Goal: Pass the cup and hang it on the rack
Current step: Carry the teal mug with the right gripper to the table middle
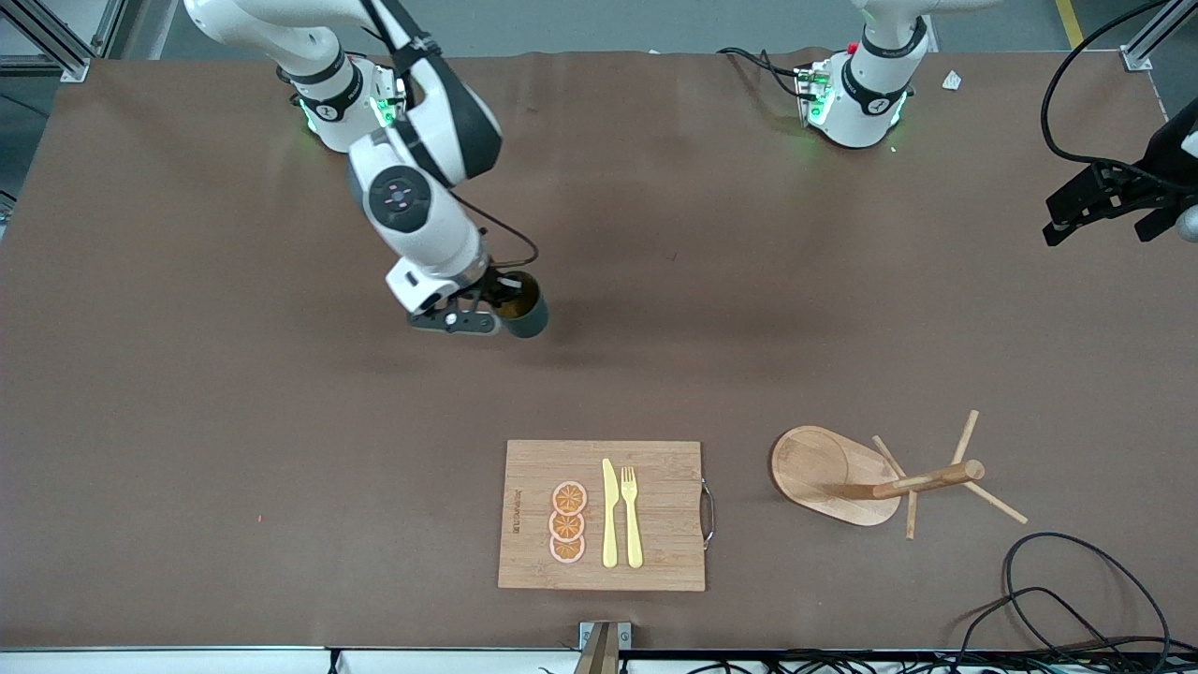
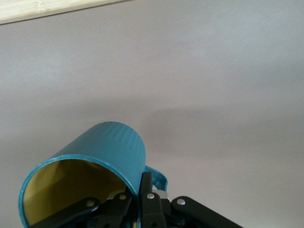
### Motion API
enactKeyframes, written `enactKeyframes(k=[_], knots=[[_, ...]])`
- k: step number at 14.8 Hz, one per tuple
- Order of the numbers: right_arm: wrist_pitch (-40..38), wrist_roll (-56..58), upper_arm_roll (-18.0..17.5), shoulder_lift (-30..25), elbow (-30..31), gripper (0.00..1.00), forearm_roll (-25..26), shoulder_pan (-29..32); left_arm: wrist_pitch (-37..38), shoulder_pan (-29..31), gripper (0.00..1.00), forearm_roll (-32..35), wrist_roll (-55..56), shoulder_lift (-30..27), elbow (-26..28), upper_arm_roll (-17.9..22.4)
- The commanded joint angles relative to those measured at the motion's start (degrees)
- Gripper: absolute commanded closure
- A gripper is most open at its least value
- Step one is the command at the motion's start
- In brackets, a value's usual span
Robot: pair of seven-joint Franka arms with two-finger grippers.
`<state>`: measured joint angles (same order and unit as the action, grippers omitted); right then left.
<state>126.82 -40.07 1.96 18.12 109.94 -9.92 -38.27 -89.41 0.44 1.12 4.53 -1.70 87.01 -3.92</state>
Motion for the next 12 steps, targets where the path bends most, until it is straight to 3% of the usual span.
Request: enactKeyframes(k=[1, 12], knots=[[0.1, -8.2, 0.8, 8.0, -8.1, 1.0, -0.1, -3.3, -0.1, 0.7, 0.0, 0.2, -0.8, -0.1, -0.5, -0.3], [0.7, -20.8, 0.8, 16.3, -14.9, 0.97, -0.7, -7.8, -0.3, 0.6, 0.0, 0.1, -0.7, 0.2, -0.5, -0.3]])
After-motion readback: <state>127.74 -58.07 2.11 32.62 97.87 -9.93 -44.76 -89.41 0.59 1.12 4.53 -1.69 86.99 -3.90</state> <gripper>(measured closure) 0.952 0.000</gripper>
